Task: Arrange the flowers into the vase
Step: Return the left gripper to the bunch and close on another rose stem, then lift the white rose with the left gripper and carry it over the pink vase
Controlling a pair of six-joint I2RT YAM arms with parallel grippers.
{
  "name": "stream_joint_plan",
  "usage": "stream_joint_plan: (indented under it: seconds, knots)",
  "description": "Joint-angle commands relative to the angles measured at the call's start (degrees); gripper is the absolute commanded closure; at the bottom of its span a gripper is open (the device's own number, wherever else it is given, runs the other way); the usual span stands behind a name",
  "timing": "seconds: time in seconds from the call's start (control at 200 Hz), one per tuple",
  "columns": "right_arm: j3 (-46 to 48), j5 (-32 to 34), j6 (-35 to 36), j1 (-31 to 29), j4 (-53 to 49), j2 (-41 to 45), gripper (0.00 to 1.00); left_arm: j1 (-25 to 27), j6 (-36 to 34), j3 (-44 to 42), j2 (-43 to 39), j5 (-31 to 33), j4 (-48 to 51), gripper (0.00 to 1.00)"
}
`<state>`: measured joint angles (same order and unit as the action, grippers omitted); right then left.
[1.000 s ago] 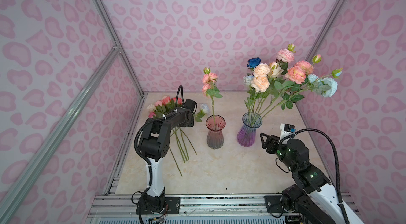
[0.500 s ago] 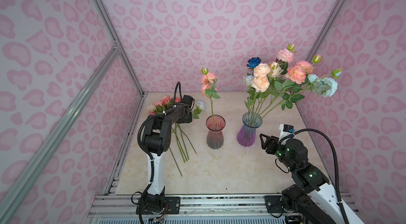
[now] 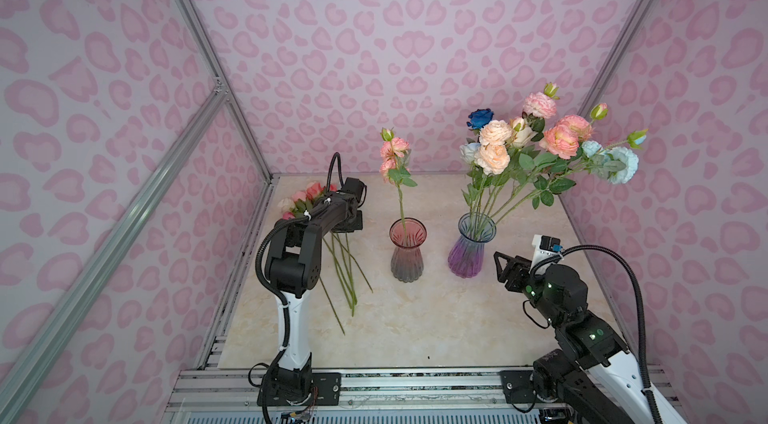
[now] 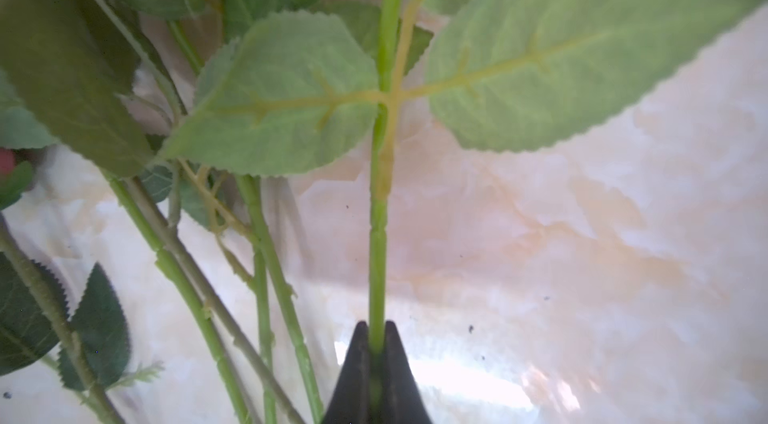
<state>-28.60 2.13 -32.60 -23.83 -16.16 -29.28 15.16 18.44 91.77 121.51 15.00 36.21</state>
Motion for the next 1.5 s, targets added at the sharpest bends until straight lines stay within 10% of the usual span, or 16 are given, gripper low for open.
stream_joint_plan:
  seconds: [0.0, 0.715, 1.095, 1.495]
  knots:
    - [0.46, 0.76, -0.44, -0.03, -0.45, 0.35, 0.30, 0.01, 0.14, -0.98, -3.12, -0.08, 1.06, 0.97]
    - [0.94, -5.82, -3.92, -0.08, -4.34, 1.47, 0.30, 3.78, 9.18, -30.78, -49.60, -9.09, -23.51, 0.97]
    - [8.63, -14.56, -14.13, -1.79, 9.60, 2.69, 0.30, 6.98, 10.27, -44.12, -69.94, -10.26, -35.62, 0.97]
    - [9.11, -4.85, -12.96, -12.26, 14.07, -4.65, 0.30, 8.05, 12.49, -54.65, -83.05, -10.08, -44.40, 0.97]
